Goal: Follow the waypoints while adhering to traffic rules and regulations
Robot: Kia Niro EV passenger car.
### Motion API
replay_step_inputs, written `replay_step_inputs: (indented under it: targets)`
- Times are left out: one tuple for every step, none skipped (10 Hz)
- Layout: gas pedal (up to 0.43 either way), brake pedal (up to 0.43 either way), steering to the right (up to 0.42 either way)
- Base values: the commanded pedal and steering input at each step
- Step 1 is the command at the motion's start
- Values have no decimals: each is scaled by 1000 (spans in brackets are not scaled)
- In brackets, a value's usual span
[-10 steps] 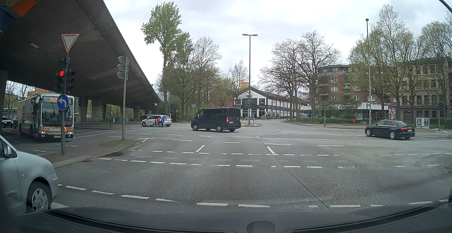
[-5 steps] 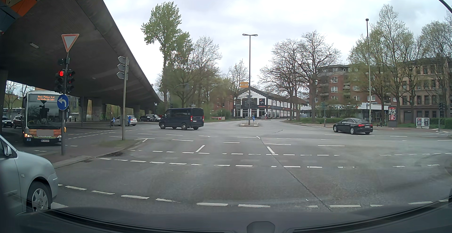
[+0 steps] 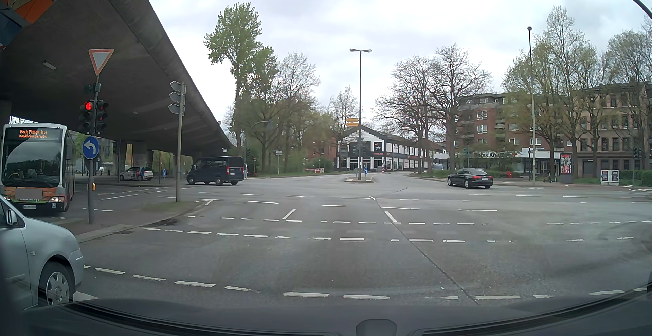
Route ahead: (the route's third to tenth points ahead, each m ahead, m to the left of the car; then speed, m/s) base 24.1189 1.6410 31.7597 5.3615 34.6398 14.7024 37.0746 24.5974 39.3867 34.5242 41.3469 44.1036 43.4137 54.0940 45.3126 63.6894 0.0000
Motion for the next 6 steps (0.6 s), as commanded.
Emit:
replay_step_inputs:
  targets:
    - [0,280,-11]
    - [0,280,-11]
    - [0,280,-11]
    - [0,280,-11]
    - [0,280,-11]
    - [0,280,-11]
